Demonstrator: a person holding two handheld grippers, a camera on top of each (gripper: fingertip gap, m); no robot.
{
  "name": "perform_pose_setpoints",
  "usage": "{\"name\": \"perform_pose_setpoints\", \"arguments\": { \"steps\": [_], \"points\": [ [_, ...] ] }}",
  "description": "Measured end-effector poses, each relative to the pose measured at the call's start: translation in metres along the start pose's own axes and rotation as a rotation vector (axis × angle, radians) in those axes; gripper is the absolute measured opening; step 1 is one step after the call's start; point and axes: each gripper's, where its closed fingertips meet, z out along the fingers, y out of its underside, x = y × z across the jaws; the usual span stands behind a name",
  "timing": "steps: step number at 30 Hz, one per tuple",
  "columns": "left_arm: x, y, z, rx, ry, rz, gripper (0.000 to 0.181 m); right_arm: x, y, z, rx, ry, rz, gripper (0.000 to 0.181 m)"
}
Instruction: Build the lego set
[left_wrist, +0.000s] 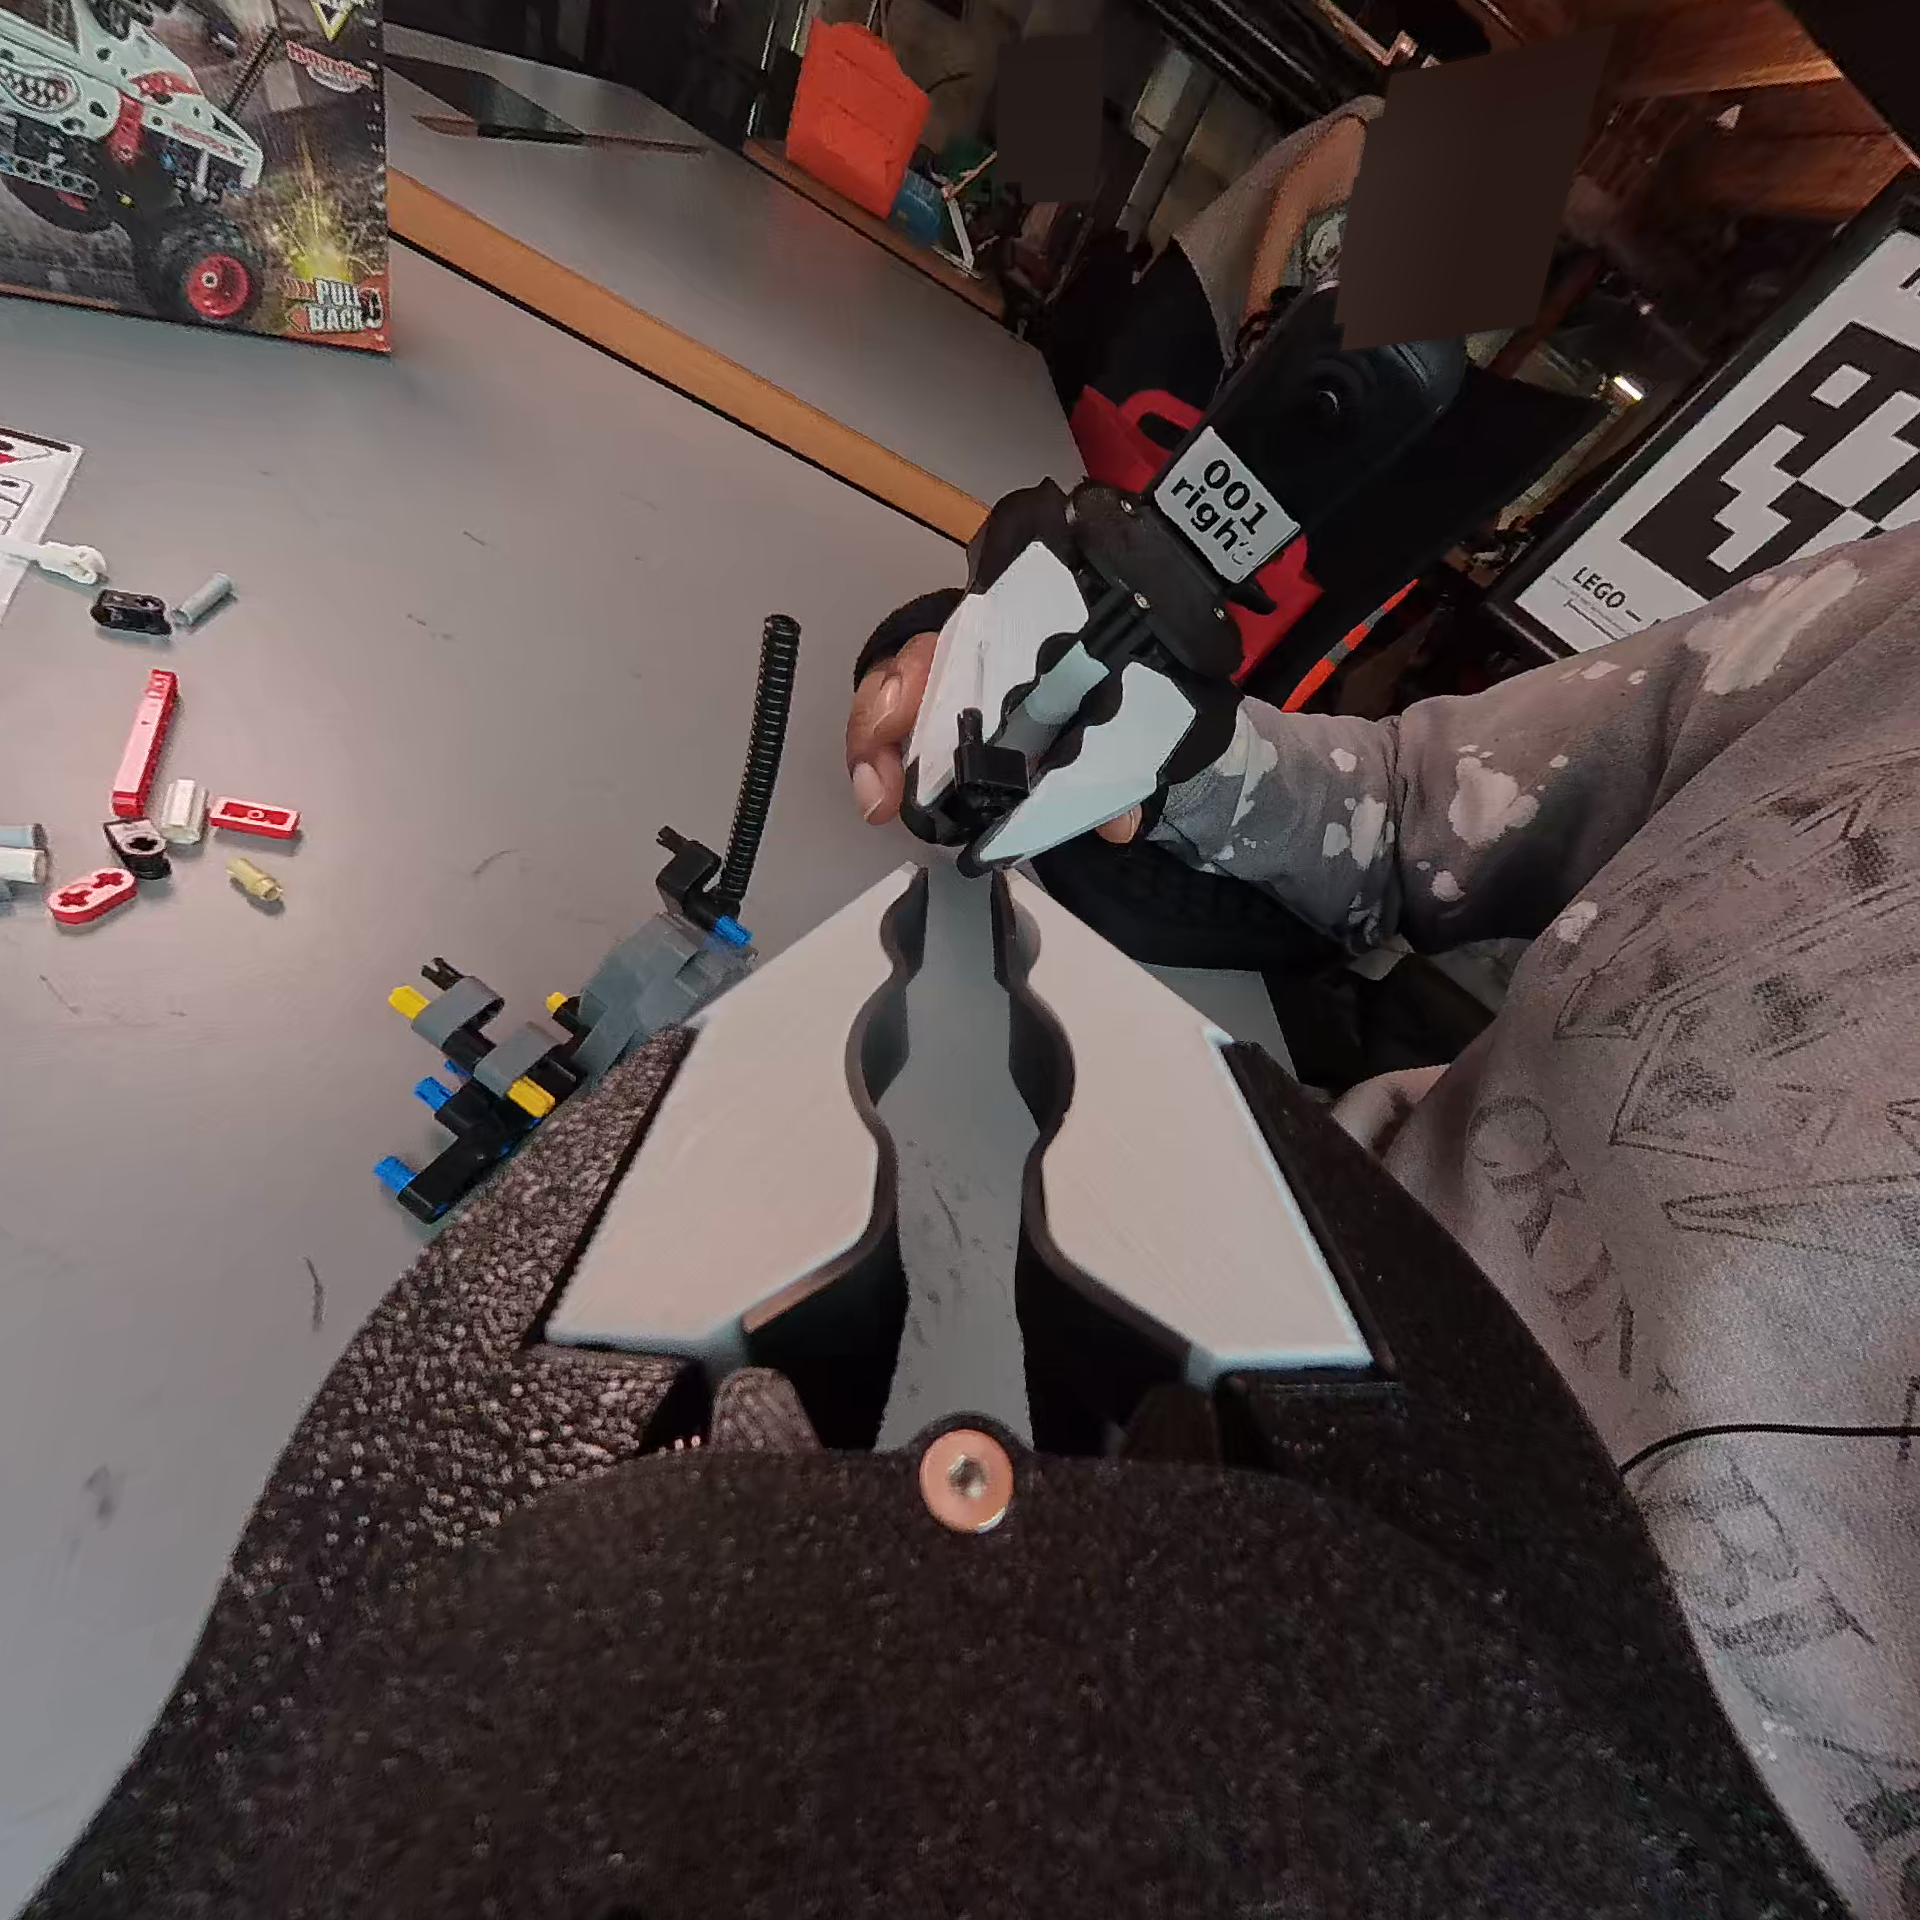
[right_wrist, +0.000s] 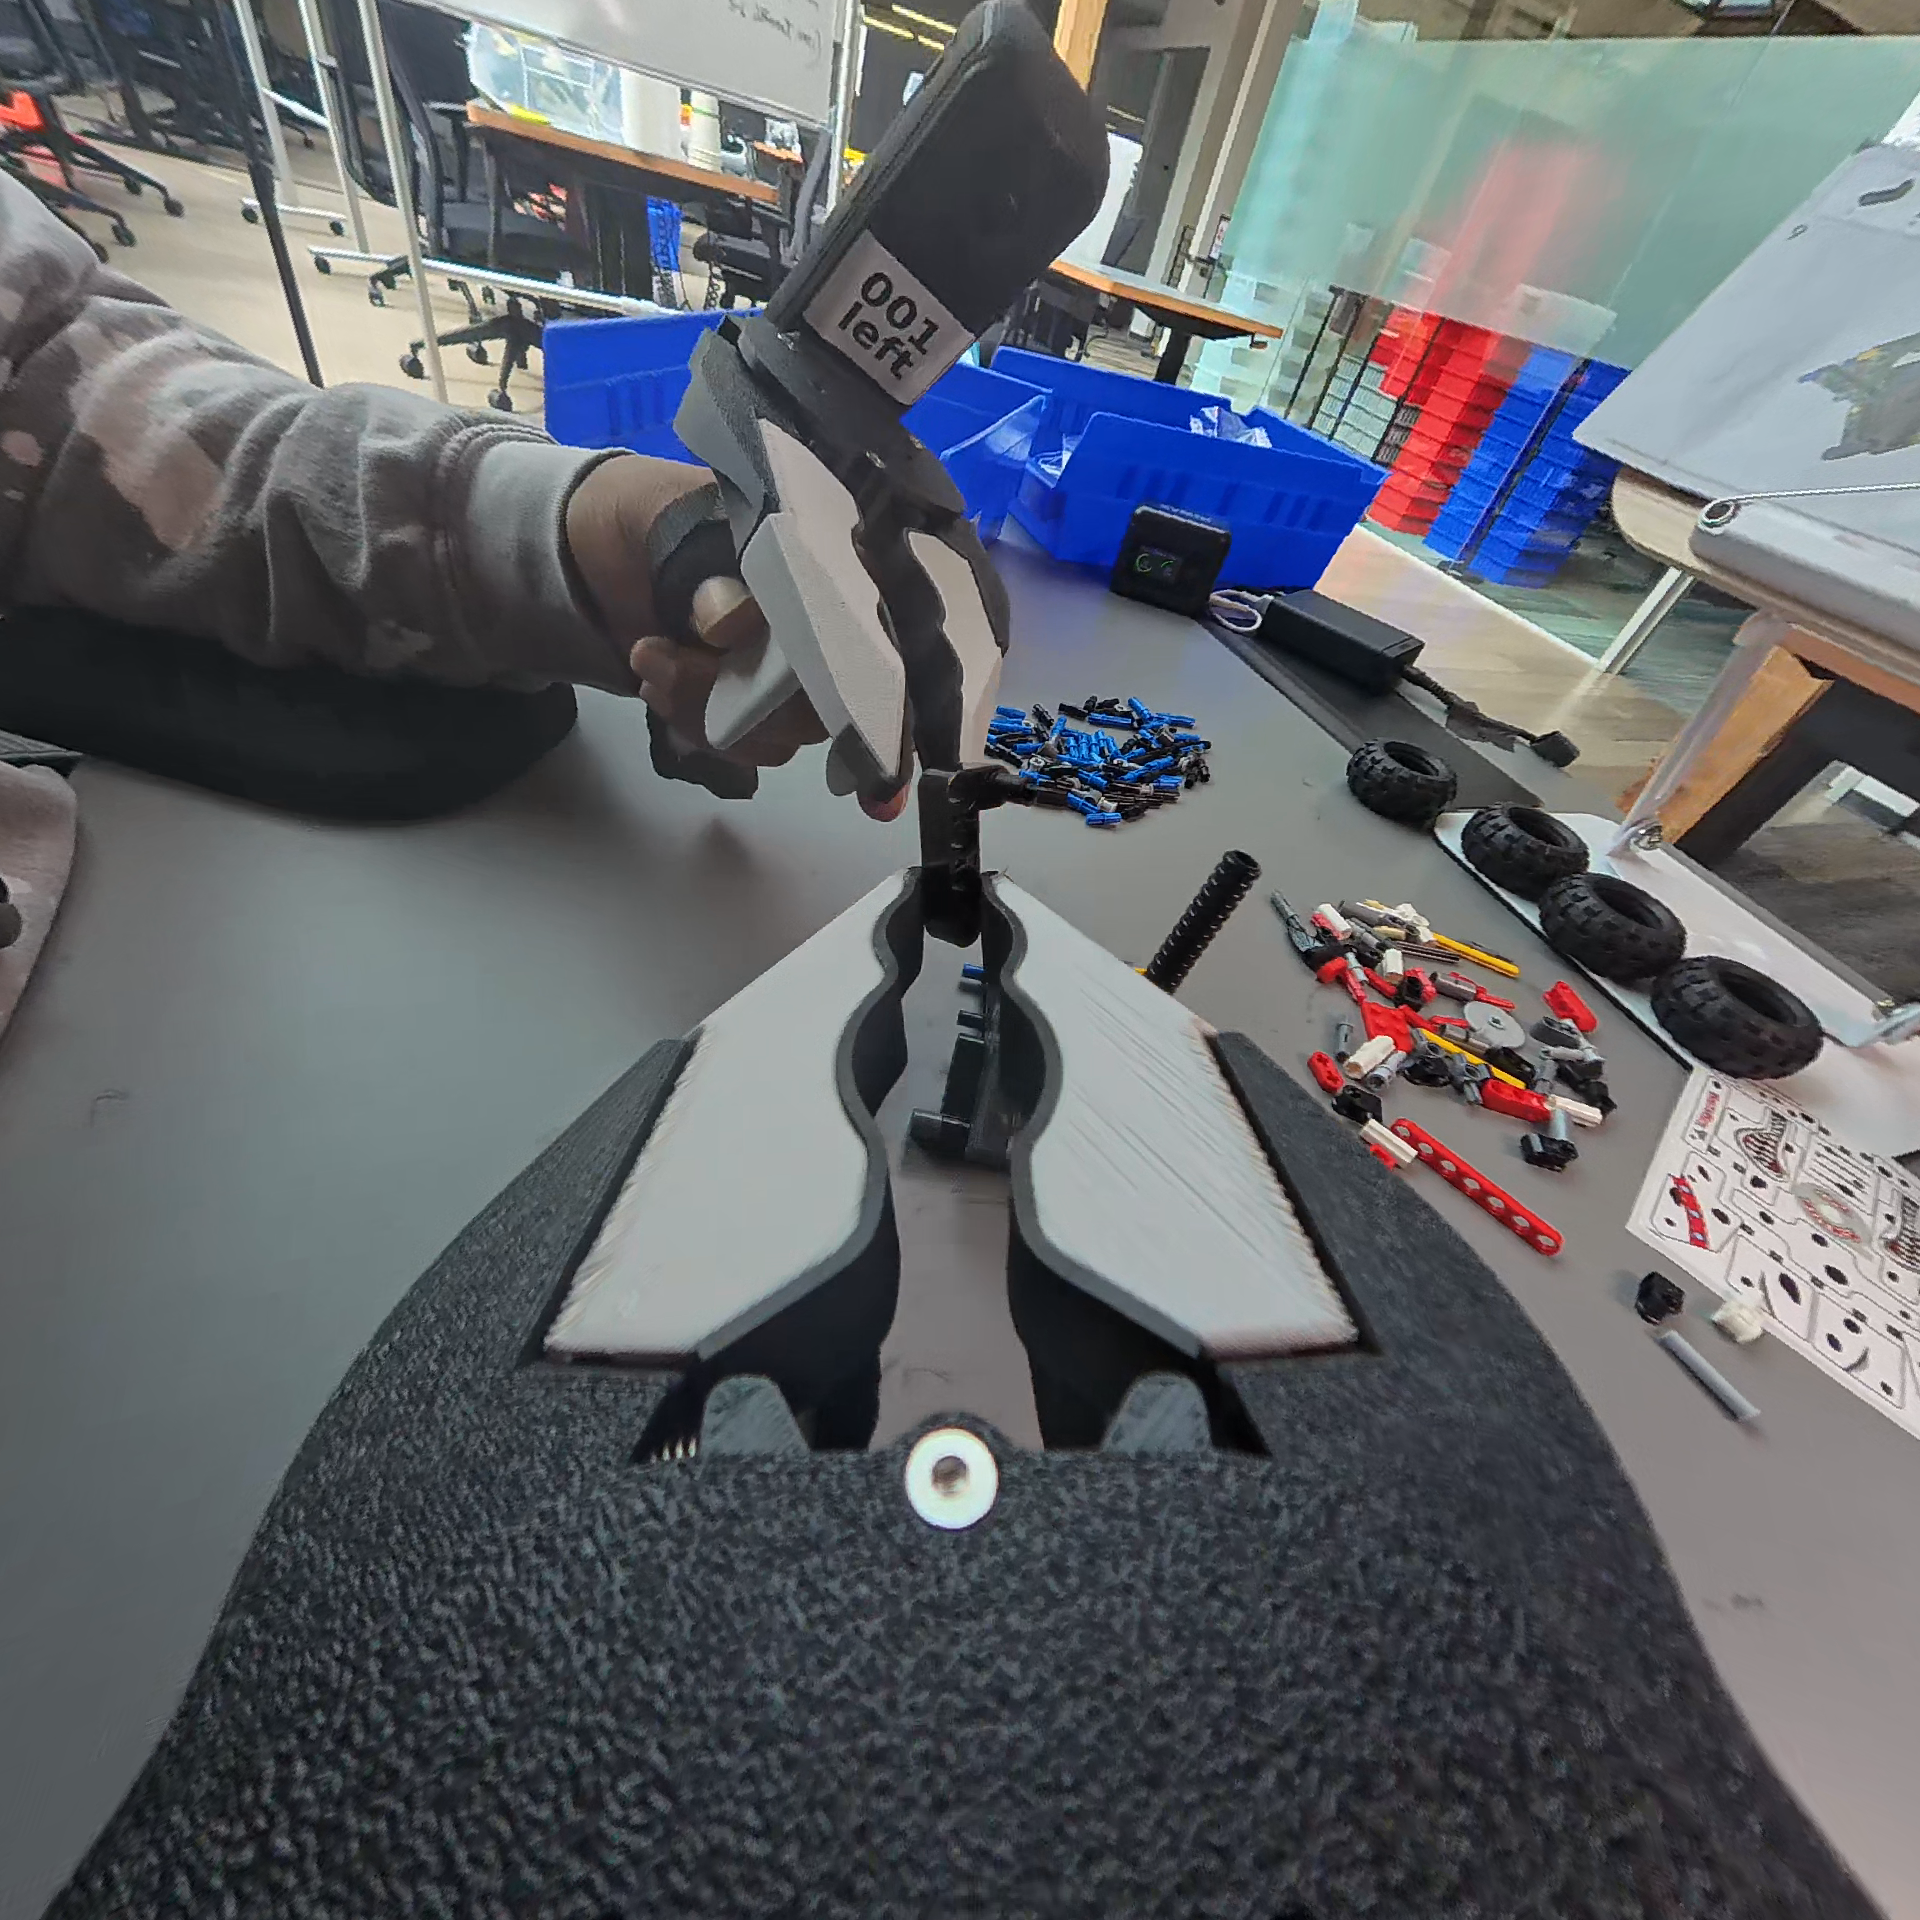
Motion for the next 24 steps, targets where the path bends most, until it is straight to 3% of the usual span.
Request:
{"name": "perform_pose_setpoints", "arguments": {
  "steps": [5, 9, 13, 24],
  "points": [
    [-0.006, -0.001, -0.001, 0.007, -0.045, 0.014, 0.015, -0.003, 0.006, 0.002, -0.029, -0.018, -0.015, 0.01],
    [-0.029, -0.005, -0.014, 0.015, -0.175, 0.003, 0.014, -0.014, 0.016, 0.003, -0.079, -0.076, -0.05, 0.01],
    [-0.038, -0.009, -0.025, 0.041, -0.207, -0.052, 0.015, -0.01, 0.019, 0.002, -0.096, -0.052, -0.065, 0.01],
    [-0.007, -0.006, 0.0, 0.052, -0.051, -0.091, 0.023, 0.001, 0.012, 0.004, -0.051, 0.026, -0.066, 0.01]
  ]
}}
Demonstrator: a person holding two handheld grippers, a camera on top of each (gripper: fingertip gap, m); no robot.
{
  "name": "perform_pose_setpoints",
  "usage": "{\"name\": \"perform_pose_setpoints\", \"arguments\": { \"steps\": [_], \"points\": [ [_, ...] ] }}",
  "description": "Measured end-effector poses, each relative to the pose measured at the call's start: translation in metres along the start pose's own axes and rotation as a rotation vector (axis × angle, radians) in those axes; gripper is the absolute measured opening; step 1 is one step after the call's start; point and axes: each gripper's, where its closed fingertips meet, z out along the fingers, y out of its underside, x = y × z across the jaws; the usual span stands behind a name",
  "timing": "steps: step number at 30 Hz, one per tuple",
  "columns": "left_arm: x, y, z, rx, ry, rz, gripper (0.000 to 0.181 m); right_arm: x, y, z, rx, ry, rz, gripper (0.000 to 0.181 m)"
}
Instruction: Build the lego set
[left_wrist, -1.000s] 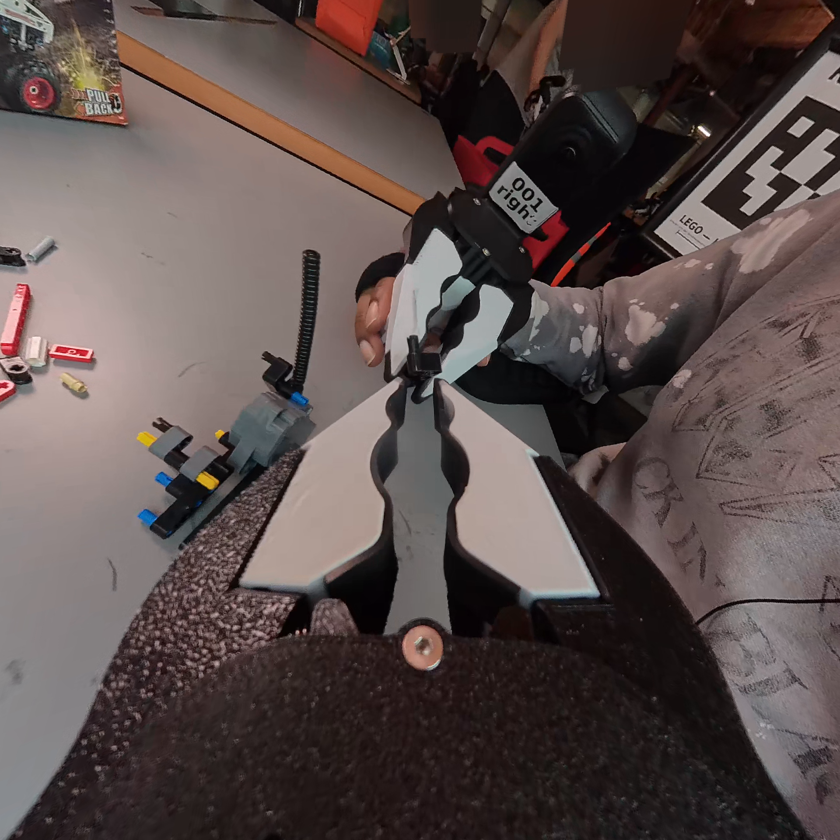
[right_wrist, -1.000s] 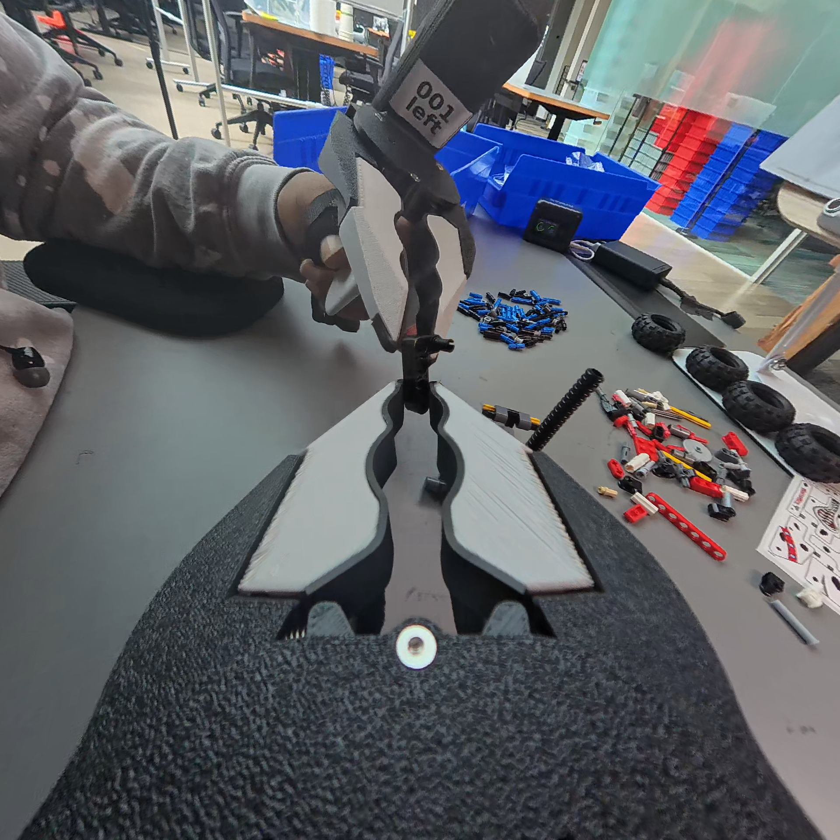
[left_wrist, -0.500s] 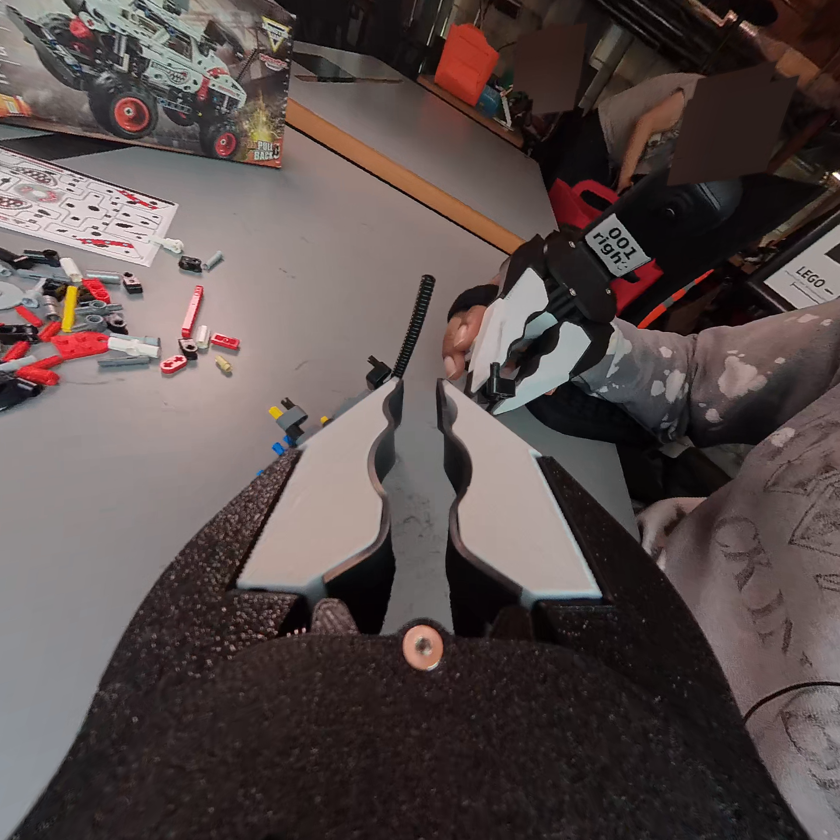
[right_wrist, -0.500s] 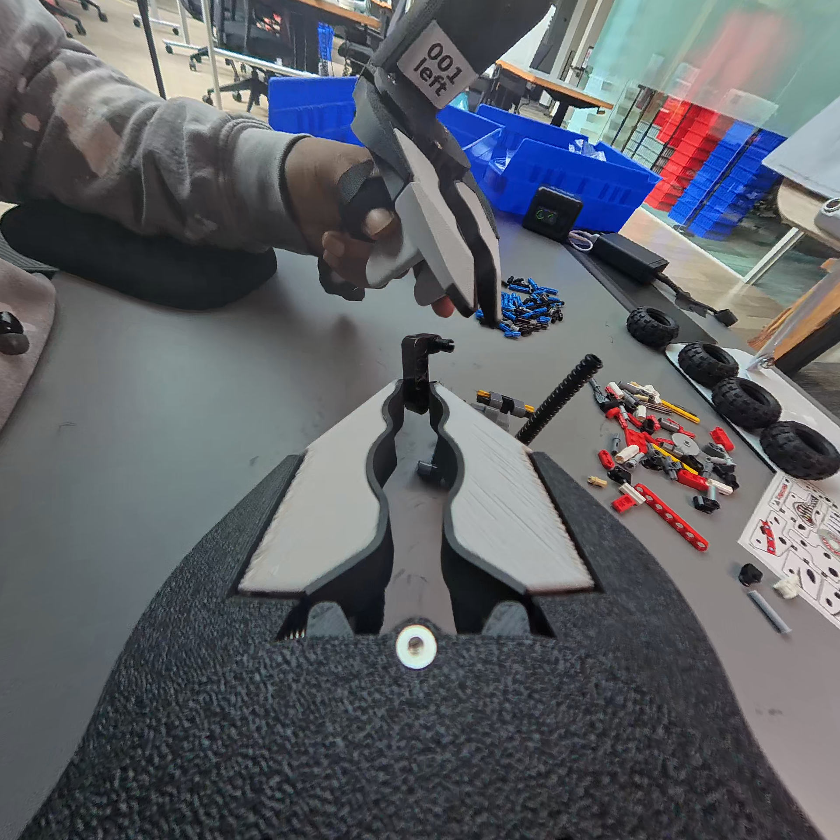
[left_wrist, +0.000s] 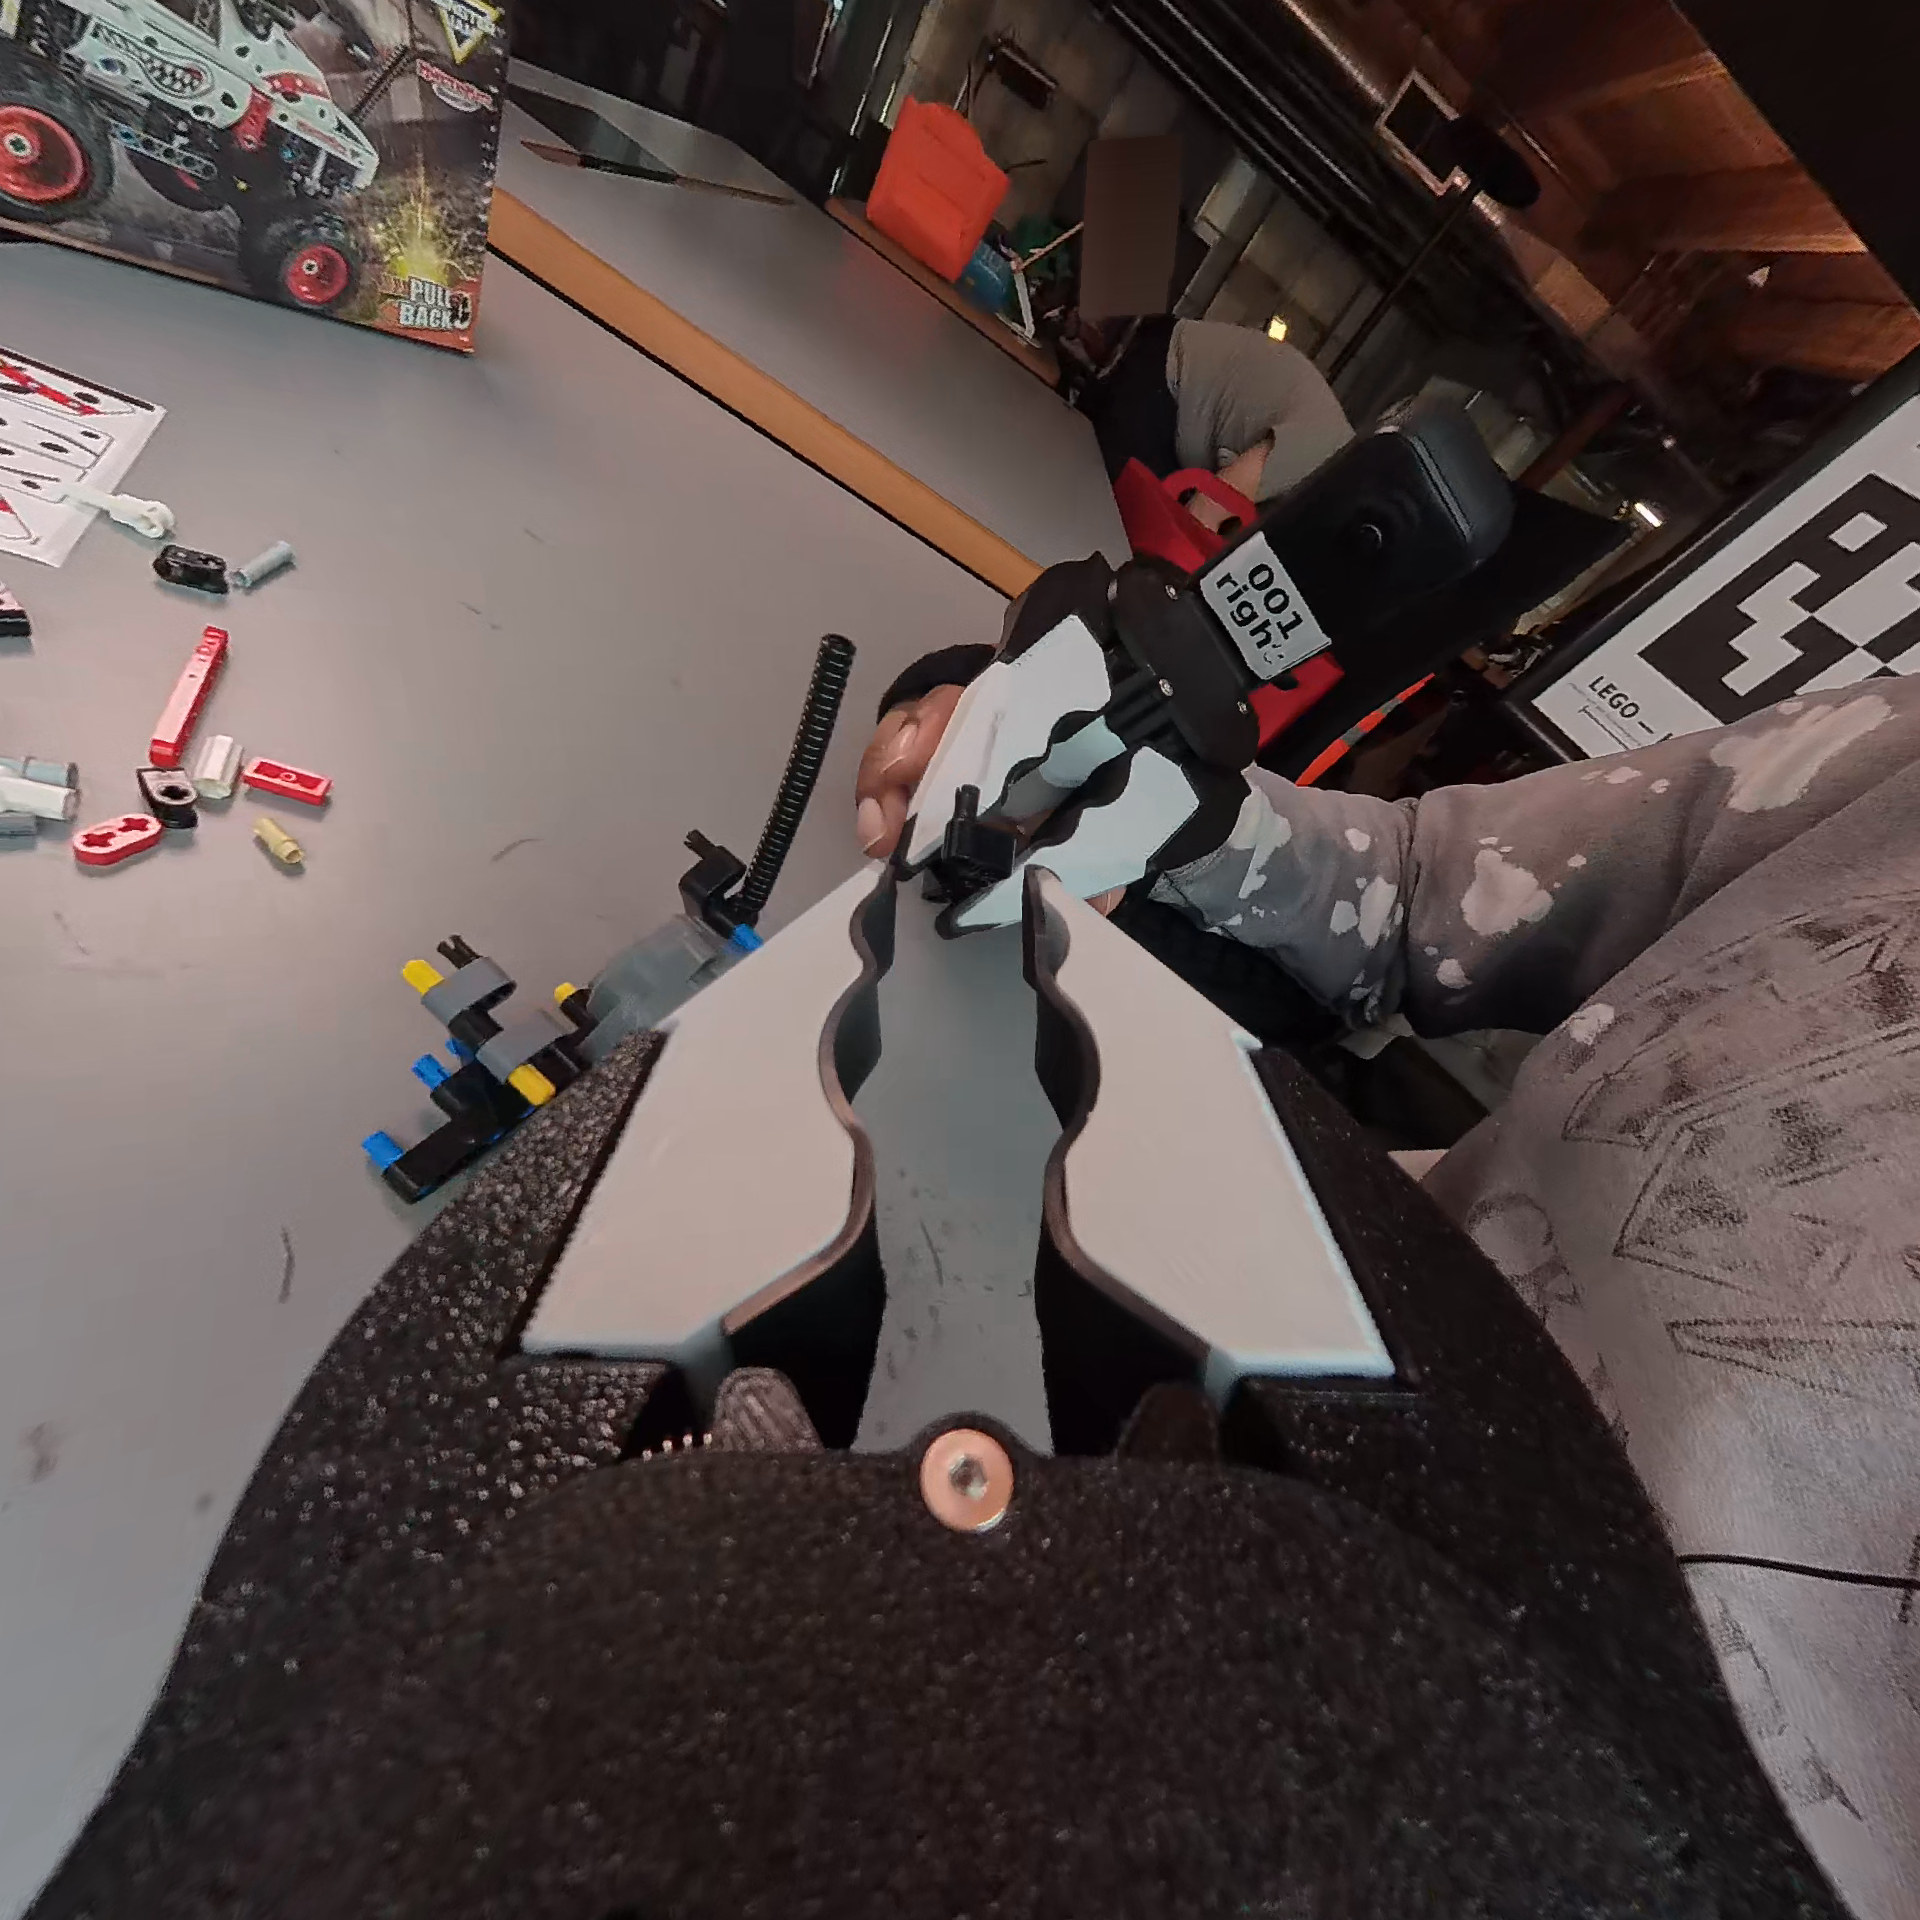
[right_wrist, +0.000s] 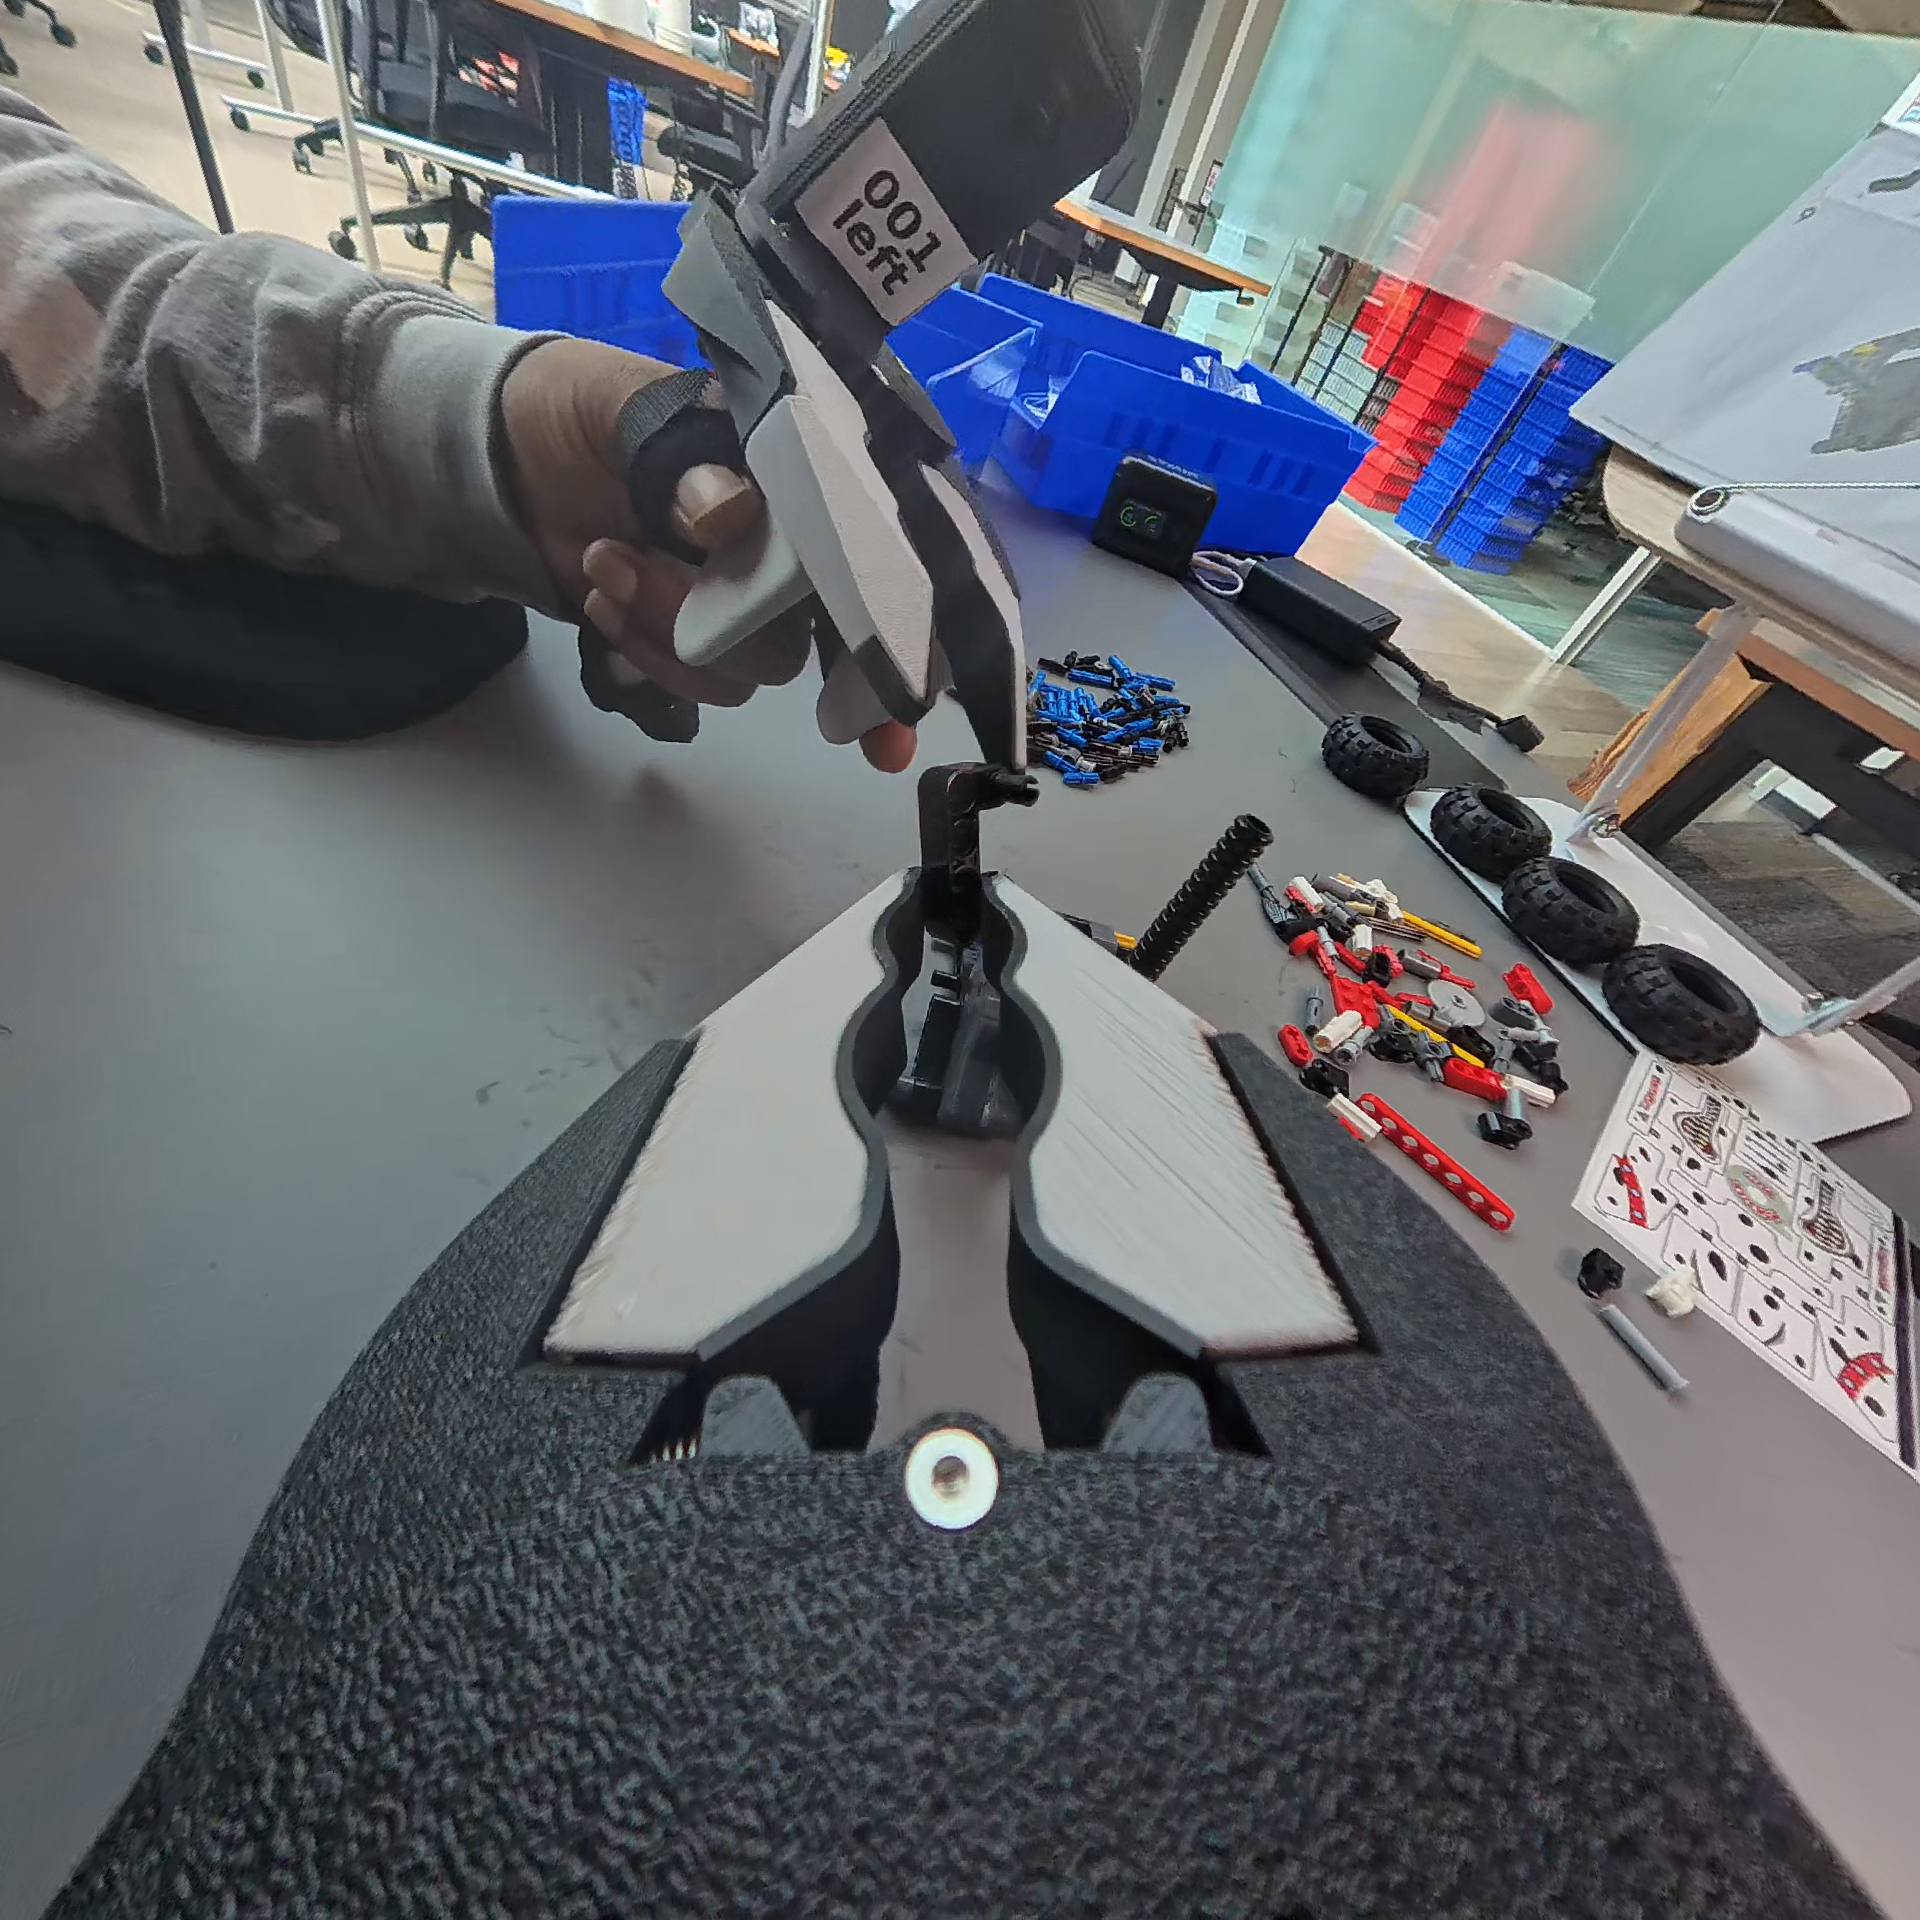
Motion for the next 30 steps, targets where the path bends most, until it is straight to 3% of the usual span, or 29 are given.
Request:
{"name": "perform_pose_setpoints", "arguments": {
  "steps": [13, 24, 30],
  "points": [
    [0.01, 0.002, 0.012, -0.008, -0.047, 0.122, 0.014, -0.006, -0.005, 0.007, 0.027, 0.0, -0.009, 0.011],
    [0.027, 0.006, 0.008, -0.045, 0.075, 0.155, 0.014, -0.022, -0.009, 0.004, 0.069, -0.139, 0.095, 0.01],
    [0.029, 0.001, 0.005, -0.025, 0.088, 0.14, 0.014, -0.022, -0.012, 0.006, 0.075, -0.134, 0.098, 0.009]
  ]
}}
